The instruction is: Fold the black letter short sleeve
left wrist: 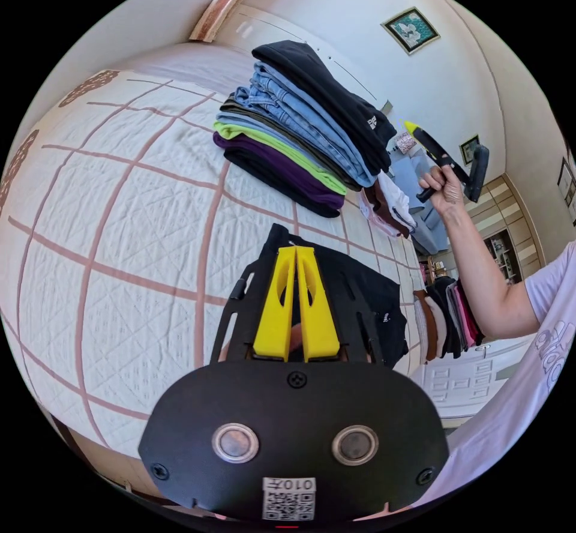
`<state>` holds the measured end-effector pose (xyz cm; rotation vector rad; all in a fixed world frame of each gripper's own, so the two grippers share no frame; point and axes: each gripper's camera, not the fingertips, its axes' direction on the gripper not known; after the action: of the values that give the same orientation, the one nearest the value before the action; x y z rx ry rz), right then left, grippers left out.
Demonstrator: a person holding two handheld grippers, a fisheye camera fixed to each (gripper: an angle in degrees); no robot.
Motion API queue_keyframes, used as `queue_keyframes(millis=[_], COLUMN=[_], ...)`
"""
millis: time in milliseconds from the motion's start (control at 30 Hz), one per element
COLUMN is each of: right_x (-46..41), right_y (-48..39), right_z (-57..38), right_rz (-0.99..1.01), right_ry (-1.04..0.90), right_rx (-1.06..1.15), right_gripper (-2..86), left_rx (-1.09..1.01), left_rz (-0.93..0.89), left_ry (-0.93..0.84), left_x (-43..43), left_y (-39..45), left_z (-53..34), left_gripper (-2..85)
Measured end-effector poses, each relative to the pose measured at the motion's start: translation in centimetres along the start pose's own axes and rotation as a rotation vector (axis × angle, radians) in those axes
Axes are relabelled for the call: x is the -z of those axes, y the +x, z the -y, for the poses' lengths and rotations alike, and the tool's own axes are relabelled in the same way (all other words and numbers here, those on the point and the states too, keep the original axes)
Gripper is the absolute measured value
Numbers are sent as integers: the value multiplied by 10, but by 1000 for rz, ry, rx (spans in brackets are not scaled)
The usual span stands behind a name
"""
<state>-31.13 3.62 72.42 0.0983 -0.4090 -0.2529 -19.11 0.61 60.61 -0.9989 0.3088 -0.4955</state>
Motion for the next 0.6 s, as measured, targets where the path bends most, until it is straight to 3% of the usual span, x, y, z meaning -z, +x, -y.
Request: queue_keyframes(millis=[133,333,433,600], right_x=[54,68,70,45], right_y=[-10,-32,-65,-129], right_z=[-70,-200,-246,-250], right_rz=[-114,98,226,384], right_ry=[-26,-515,-577,-629], right_rx=[48,-165,-223,-87], right_gripper=[100,102,109,121], left_rx=[-117,-397,-580,-719], left_rz=[5,-174,-176,-136], left_ry=[-81,-299,-350,-452], left_x=[-18,-74,-95,-145], left_y=[3,46,85,131], left_z=[-22,-53,-70,-87], left_gripper=[0,0,0,-2])
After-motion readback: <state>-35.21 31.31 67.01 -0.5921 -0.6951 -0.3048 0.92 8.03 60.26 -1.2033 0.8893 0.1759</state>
